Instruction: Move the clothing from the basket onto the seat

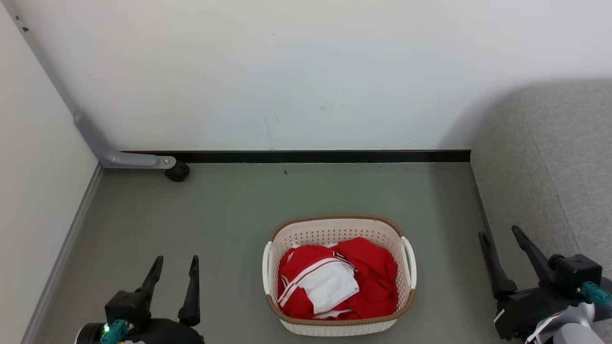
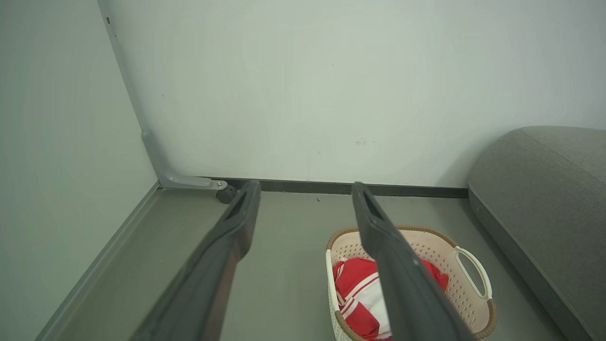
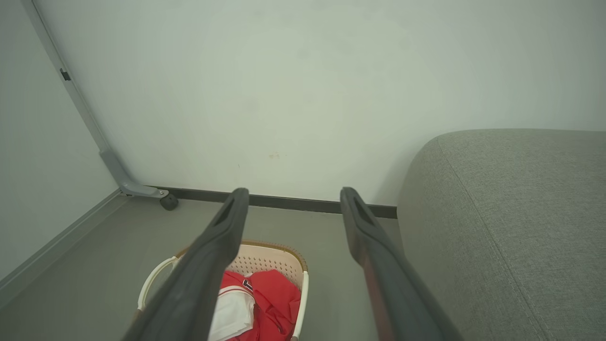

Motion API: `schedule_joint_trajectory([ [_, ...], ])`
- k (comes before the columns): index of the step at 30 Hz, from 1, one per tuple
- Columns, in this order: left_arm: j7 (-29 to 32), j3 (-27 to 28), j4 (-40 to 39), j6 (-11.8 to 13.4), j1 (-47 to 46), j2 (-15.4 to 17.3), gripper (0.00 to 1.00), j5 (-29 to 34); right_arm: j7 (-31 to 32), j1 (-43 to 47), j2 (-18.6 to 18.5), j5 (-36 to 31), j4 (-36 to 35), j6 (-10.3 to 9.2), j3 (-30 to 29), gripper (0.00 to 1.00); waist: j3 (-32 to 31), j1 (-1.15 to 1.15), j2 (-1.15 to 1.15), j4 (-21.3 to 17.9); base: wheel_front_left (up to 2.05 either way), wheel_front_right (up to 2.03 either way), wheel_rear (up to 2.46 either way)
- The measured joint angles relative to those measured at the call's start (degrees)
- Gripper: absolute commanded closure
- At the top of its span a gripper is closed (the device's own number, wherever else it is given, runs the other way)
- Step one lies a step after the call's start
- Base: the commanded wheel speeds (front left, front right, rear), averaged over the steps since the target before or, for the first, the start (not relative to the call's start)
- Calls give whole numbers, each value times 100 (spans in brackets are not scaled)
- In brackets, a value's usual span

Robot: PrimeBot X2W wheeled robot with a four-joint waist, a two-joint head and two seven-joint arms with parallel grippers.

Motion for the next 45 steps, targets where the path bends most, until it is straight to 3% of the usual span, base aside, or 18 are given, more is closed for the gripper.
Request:
schedule_joint_trajectory([
  [25,0,118,-216,-64,-52,-99,0,220,0,-65,199,-163,-81,18,-113,0,246,0,0,-281,0,0,0],
  [45,-1,-194,-798,-165,-822,-115,0,448,-4,-460,481,-393,-544,41,-145,0,1444,1,0,-544,0,0,0],
])
